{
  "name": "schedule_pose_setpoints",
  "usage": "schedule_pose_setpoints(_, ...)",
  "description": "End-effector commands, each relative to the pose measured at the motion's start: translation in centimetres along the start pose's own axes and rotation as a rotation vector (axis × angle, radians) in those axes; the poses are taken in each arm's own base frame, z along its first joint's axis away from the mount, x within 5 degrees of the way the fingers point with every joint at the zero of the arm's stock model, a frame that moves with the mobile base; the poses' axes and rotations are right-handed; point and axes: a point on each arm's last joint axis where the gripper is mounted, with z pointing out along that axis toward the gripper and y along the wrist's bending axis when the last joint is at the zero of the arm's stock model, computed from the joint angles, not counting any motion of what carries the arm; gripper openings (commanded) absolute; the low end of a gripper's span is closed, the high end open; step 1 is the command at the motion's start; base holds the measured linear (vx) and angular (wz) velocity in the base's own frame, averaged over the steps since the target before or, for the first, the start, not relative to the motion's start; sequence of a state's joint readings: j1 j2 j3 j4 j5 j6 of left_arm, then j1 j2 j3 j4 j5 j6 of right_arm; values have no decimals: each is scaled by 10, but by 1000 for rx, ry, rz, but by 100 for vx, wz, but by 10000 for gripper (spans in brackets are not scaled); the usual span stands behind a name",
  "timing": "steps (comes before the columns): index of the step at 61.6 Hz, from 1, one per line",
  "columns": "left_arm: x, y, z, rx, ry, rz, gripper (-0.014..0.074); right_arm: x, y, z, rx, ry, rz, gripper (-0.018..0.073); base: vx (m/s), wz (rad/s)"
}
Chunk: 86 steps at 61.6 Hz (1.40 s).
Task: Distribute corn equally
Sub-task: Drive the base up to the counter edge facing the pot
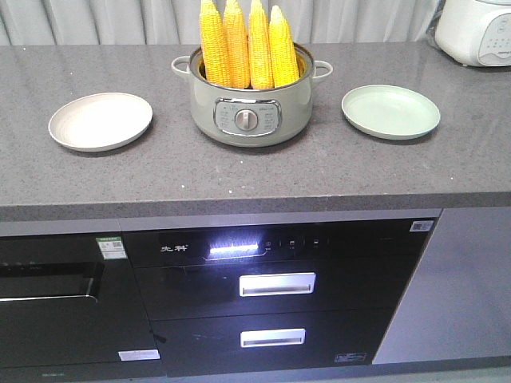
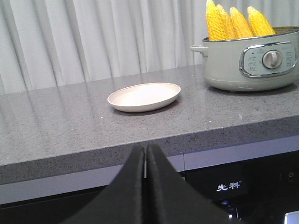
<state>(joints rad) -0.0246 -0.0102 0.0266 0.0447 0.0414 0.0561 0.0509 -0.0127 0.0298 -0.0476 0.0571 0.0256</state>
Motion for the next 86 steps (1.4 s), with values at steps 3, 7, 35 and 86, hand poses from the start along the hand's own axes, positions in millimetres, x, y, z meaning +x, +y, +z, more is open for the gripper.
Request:
schedule_pose_setpoints(3, -7, 0, -1, -6, -91, -14, -7, -4, 0, 0, 2, -69, -13, -4, 8, 1)
schedule_pose_setpoints(7, -7, 0, -1, -6, -91, -14, -7, -4, 0, 0, 2, -69, -13, -4, 8, 1)
schedule_pose_setpoints(35, -7, 0, -1, -6, -91, -14, -7, -4, 0, 0, 2, -69, -13, -4, 7, 0)
schedule_pose_setpoints(86, -7, 0, -1, -6, -91, -14, -7, -4, 0, 0, 2, -69, -13, -4, 8, -3)
